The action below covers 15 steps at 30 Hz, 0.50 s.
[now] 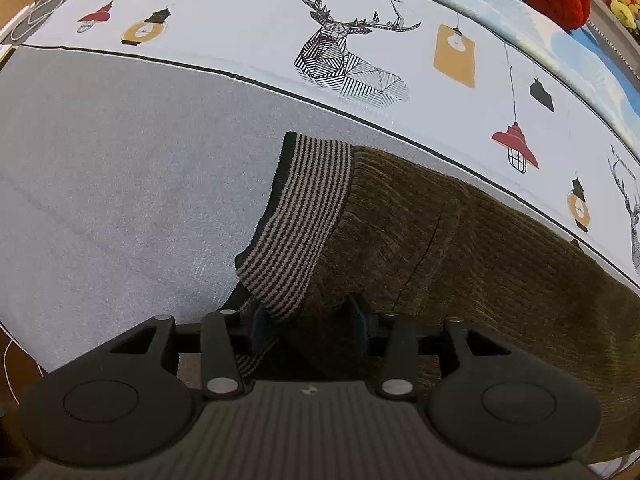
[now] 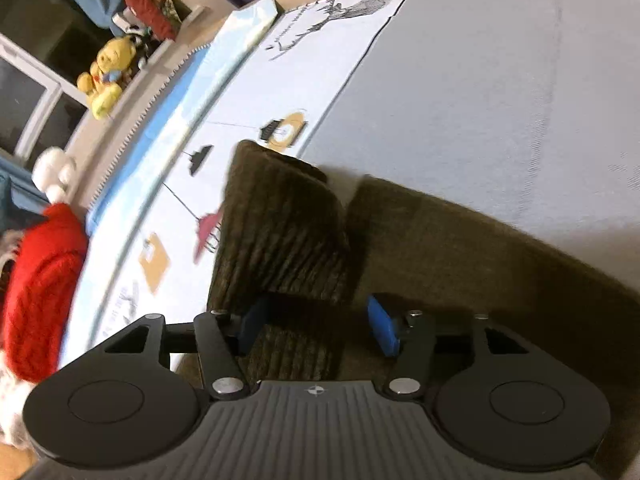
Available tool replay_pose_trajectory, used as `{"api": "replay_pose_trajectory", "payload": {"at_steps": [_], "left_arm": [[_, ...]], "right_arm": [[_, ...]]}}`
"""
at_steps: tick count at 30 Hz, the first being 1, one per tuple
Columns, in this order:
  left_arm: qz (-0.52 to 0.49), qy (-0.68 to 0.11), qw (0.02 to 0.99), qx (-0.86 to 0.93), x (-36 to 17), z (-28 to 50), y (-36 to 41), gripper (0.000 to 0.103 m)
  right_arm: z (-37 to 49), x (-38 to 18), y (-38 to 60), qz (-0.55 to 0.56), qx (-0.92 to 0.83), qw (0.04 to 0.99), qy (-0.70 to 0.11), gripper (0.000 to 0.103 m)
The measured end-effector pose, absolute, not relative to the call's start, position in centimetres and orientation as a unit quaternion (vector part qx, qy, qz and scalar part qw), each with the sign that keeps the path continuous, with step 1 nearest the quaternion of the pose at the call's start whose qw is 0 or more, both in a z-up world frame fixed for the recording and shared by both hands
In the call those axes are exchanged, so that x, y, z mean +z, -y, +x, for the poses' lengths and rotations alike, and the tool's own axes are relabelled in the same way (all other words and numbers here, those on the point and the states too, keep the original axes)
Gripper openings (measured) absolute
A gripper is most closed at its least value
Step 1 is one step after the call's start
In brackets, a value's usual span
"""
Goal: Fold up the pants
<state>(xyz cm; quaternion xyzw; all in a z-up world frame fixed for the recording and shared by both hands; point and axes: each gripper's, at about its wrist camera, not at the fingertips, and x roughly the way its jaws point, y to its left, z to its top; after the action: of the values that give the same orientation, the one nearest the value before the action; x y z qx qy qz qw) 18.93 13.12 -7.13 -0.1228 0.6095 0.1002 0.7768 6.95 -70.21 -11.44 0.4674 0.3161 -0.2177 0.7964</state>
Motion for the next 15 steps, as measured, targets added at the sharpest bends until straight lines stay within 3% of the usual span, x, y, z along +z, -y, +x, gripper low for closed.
{"api": "replay_pose_trajectory", "payload": {"at_steps": [10,15], "left_arm": [[-0.128,-0.609,0.777,0.098,-7.2,18.7,-13.3,0.047],[-0.127,-0.609,0.777,0.094,-7.2,18.5,-13.3,0.047]], "right_arm": [[7.5,-10.1,69.5,0.492,-0.171,0.809,-0.272,0.060],[7.8,-11.7,69.7,0.463,-0.247,0.783,-0.333,0.062]]}}
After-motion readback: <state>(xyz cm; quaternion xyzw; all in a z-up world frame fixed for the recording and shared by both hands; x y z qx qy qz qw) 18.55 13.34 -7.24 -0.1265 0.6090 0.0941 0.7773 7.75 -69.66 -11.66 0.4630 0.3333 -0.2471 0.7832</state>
